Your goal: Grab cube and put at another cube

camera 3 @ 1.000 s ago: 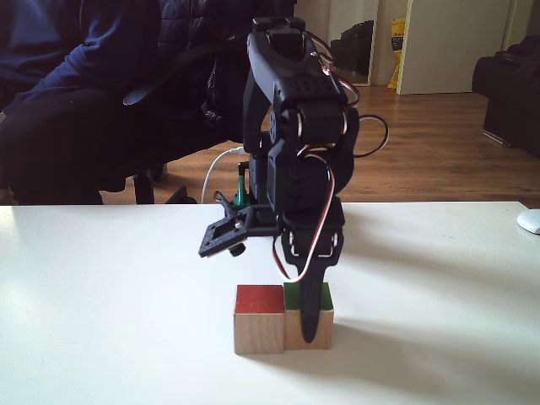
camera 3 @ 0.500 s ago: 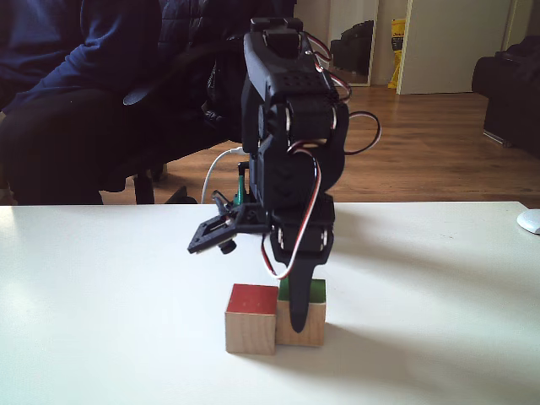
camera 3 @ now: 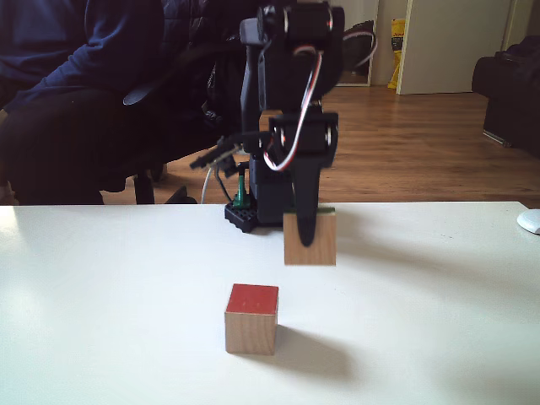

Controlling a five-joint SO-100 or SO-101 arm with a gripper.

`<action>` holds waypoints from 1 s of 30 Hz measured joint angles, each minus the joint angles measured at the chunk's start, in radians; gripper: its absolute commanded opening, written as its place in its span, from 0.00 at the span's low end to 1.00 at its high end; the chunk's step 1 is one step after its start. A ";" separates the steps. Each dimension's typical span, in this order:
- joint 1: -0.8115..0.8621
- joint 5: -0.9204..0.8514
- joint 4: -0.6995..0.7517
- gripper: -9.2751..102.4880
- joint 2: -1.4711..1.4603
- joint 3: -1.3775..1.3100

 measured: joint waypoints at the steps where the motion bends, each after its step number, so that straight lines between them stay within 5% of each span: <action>1: 0.003 0.000 0.014 0.20 0.005 -0.015; 13: 0.184 -0.098 0.044 0.20 -0.057 -0.078; 30: 0.210 -0.115 0.043 0.21 -0.199 -0.097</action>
